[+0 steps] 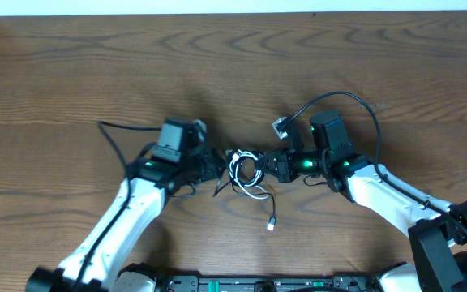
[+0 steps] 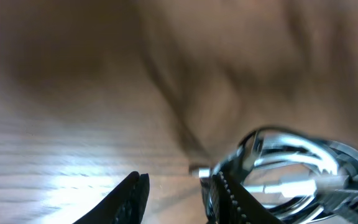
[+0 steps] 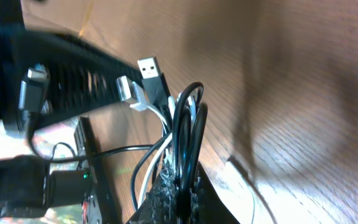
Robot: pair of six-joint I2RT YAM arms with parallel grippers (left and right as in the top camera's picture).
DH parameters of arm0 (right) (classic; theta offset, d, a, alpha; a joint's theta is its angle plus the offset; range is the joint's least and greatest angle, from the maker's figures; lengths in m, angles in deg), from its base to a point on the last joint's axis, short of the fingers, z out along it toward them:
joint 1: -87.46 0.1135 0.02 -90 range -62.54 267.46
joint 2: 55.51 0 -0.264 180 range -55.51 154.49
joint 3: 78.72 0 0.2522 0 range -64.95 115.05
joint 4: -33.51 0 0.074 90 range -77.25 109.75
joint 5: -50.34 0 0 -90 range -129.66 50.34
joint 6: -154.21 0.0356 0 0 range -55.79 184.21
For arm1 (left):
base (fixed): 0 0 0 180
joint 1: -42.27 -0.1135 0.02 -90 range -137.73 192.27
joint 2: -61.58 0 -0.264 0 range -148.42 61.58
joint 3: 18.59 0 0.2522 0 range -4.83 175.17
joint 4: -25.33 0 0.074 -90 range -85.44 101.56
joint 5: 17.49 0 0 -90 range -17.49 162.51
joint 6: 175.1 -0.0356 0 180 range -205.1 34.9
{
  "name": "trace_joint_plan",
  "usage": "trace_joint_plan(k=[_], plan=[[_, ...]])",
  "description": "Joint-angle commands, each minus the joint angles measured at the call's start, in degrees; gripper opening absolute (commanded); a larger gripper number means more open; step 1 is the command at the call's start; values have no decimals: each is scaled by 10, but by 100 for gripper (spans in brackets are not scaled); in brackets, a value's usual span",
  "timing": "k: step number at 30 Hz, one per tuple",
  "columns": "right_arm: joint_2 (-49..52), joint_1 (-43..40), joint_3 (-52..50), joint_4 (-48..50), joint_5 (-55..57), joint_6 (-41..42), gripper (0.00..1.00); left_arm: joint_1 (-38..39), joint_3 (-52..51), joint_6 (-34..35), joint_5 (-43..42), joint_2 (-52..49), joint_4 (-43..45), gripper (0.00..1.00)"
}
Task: Untangle cables
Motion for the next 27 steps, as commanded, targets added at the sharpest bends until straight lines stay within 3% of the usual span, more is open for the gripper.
trace_joint_plan(k=[1,3,6,10,17,22,27], plan=[[-3,-20,0,29,-41,-38,1,-44,1,-35,8,60,0,38],[-10,-30,0,54,-21,-38,1,-59,1,-34,-2,82,0,38],[-33,-40,1,60,111,-57,1,-68,1,-34,-10,105,-4,38],[-100,-34,1,42,301,-151,1,-68,1,-28,-13,110,-16,38],[-220,-21,2,34,520,-305,1,-68,1,-28,-14,103,-34,38],[-258,4,2,-11,582,-379,1,-68,1,-28,-14,103,-34,38],[-231,59,2,-115,583,-381,1,-67,1,-12,-16,103,-34,38]])
